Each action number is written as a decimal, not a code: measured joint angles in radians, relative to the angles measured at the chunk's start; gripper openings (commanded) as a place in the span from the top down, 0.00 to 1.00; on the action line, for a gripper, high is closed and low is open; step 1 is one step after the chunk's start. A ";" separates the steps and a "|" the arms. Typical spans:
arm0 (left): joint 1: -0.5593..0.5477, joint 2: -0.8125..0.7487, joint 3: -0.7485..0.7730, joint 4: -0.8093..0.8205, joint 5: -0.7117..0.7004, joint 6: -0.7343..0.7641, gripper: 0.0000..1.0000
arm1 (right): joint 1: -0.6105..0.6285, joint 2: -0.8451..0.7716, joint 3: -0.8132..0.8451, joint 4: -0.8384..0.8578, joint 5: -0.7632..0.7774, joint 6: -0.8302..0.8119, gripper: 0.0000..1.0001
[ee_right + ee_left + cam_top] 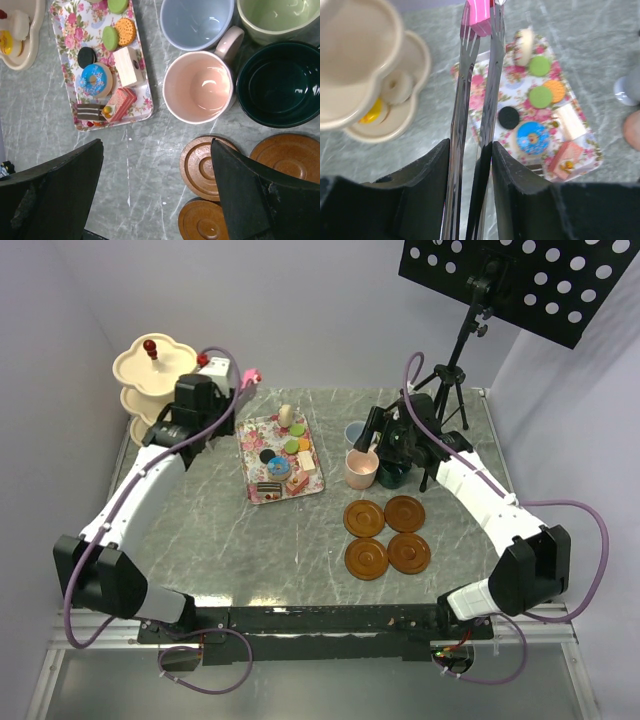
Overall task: Serve the afternoon tea
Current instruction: Place the desert on the desert table.
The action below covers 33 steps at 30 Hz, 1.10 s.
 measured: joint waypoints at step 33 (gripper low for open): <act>0.256 -0.055 -0.042 -0.118 0.038 0.040 0.58 | 0.000 0.005 0.042 -0.002 -0.029 -0.056 0.06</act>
